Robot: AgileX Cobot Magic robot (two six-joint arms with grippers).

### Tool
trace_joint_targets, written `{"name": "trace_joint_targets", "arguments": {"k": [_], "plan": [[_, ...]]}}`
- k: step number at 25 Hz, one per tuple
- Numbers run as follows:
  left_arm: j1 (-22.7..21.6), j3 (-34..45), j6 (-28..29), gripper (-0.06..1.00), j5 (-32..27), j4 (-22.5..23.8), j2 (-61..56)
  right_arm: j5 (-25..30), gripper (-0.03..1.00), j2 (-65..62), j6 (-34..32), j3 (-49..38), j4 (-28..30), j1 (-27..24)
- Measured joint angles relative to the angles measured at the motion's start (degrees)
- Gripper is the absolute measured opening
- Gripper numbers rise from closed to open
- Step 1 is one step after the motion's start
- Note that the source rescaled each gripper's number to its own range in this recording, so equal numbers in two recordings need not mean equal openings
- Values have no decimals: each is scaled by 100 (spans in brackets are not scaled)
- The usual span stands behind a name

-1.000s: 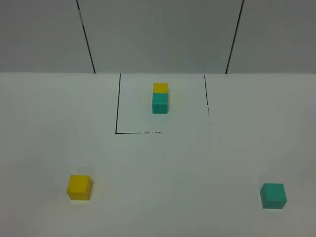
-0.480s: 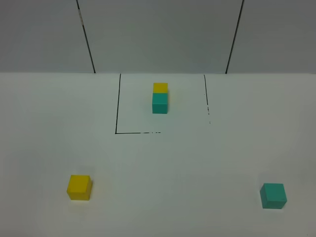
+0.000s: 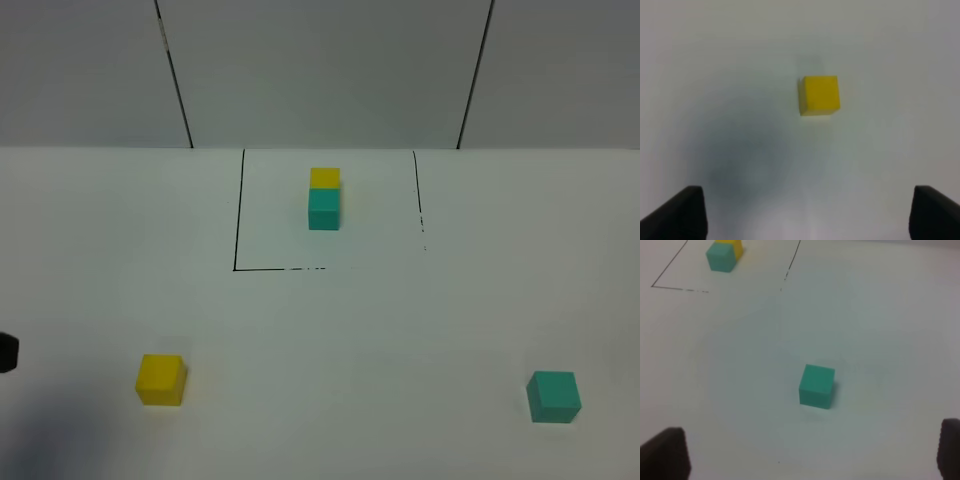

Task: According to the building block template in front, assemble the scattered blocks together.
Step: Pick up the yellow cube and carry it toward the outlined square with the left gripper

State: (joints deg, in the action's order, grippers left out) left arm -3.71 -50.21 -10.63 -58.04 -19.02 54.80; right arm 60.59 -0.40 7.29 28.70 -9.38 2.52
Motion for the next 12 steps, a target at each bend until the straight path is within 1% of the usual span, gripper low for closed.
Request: {"name": "trace_joint_targets", "arguments": {"k": [2, 4, 6, 9, 12], "plan": [[8, -123, 5, 82, 27, -5, 476, 0, 100, 0, 0, 0, 0, 0], [154, -164, 10, 81, 95, -5, 1041, 0, 100, 0, 0, 0, 0, 0], [444, -164, 22, 81, 234, 15, 1476, 0, 100, 0, 0, 0, 0, 0], [1041, -164, 185, 81, 622, 85, 2071, 0, 100, 0, 0, 0, 0, 0], [1495, -170, 716, 82, 1040, 437, 2714, 0, 100, 0, 0, 0, 0, 0]]}}
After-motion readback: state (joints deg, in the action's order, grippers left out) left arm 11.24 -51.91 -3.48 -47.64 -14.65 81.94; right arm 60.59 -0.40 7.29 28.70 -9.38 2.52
